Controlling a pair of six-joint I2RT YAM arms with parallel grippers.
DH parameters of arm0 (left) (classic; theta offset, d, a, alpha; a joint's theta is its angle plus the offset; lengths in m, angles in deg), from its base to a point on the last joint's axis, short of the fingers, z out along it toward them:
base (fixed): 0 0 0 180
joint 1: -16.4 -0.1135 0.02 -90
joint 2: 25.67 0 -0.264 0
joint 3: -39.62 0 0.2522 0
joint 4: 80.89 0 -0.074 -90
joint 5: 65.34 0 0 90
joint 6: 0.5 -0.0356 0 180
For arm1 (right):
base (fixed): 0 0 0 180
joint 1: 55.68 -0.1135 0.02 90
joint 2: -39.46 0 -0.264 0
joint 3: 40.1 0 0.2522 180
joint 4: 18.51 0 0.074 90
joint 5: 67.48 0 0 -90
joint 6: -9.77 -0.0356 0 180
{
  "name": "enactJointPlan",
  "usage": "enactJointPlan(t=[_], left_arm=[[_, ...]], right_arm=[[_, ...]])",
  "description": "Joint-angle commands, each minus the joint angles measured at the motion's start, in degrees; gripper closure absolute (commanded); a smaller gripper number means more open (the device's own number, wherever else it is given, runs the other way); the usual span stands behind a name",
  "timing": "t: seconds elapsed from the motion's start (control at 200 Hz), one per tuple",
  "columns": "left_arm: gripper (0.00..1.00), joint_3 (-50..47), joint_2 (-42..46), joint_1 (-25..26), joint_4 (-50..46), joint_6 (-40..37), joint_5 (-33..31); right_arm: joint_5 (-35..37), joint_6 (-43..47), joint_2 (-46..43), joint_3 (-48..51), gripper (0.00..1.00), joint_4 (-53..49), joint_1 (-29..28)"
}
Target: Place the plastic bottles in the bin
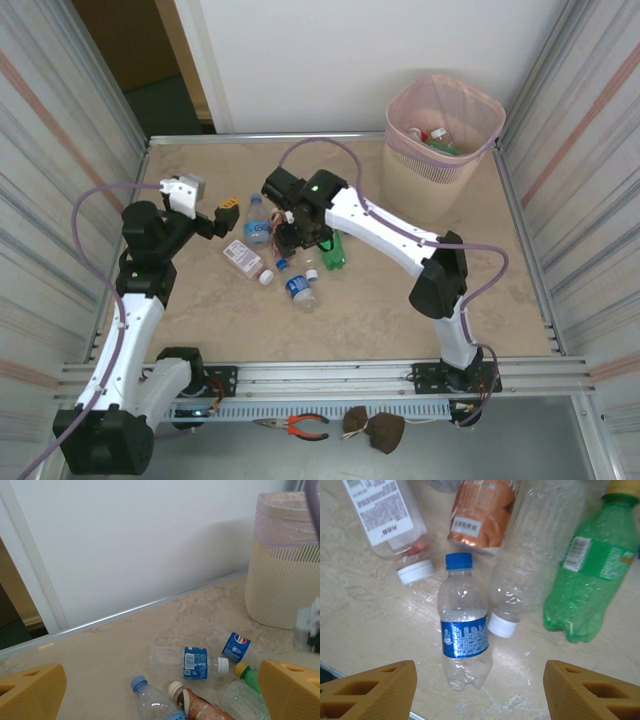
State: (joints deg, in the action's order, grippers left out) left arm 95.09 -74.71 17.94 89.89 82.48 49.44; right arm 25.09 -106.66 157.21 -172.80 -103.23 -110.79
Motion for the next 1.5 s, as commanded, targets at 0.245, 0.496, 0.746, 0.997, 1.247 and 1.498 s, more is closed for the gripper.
enactJointPlan(t=[0.245, 0.496, 0.746, 0.997, 1.247, 1.498], left_arm=[[0.01, -0.8, 1.2, -0.7, 1.4, 0.9, -0.5], [0.01, -0.9, 1.4, -0.8, 1.4, 1.1, -0.9], [0.01, -0.9, 1.4, -1.0, 1.6, 1.3, -0.8], [0.01, -0.9, 1.5, -1.0, 1.8, 1.6, -0.7], [0.01, -1.1, 1.7, -1.1, 2.0, 1.6, -0.7], [0.01, -1.2, 1.8, -1.2, 2.1, 1.7, -0.7]], right_arm=[[-2.7, -2.8, 7.8, 0.5, 0.37, 1.5, -2.8], [-3.8, -2.9, 11.0, 1.7, 0.39, 2.9, -3.0], [-4.2, -2.9, 13.0, 2.9, 0.39, 3.9, -2.9], [-5.6, -3.3, 14.5, 4.1, 0.39, 5.3, -3.2], [-5.8, -3.7, 16.3, 4.2, 0.35, 5.8, -3.4], [-5.6, -3.8, 17.5, 4.3, 0.36, 5.9, -3.4]])
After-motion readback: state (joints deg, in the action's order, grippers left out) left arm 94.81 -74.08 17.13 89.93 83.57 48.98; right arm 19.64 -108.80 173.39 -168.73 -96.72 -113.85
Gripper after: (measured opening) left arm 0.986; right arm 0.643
